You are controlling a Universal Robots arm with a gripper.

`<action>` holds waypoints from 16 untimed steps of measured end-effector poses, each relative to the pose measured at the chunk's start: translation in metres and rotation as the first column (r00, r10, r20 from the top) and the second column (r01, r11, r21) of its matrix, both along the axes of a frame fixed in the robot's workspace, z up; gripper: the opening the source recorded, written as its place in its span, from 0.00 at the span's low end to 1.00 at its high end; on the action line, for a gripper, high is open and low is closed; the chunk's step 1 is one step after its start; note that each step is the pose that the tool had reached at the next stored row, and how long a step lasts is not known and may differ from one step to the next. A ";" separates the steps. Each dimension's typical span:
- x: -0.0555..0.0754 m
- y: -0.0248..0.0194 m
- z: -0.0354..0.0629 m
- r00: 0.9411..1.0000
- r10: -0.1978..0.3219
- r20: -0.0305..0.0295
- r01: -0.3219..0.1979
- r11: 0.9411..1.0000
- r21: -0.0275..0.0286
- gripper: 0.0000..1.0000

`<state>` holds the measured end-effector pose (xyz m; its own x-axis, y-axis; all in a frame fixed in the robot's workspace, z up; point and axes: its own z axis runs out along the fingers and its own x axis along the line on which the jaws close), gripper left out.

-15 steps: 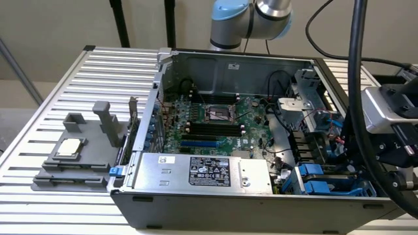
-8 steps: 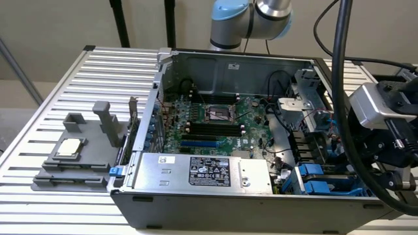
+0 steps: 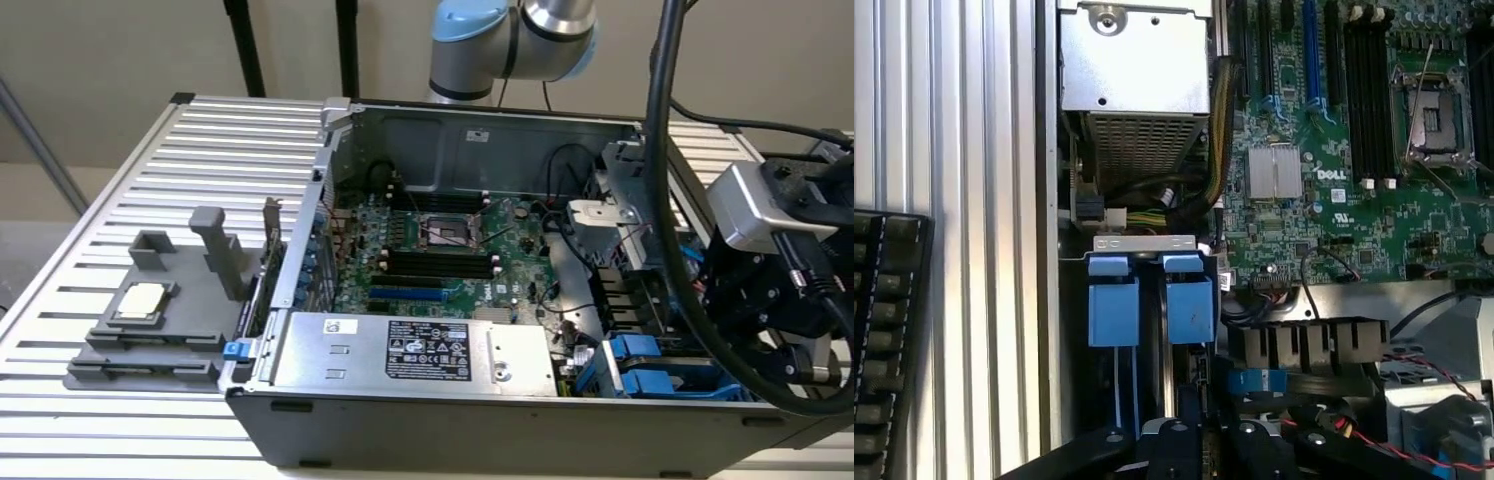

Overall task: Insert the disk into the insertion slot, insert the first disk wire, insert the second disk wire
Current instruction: 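Insert the first disk wire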

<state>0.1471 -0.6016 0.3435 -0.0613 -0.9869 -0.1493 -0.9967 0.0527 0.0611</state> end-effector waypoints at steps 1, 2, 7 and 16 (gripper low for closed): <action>0.000 0.0002 -0.0001 1.000 0.000 0.000 0.000 1.000 -0.002 0.16; 0.000 0.0001 -0.0001 1.000 0.001 0.000 -0.001 1.000 -0.002 0.16; 0.000 0.0020 -0.0007 1.000 0.001 0.003 -0.001 1.000 -0.008 0.16; 0.000 0.0084 -0.0020 1.000 0.001 0.009 -0.001 1.000 -0.029 0.16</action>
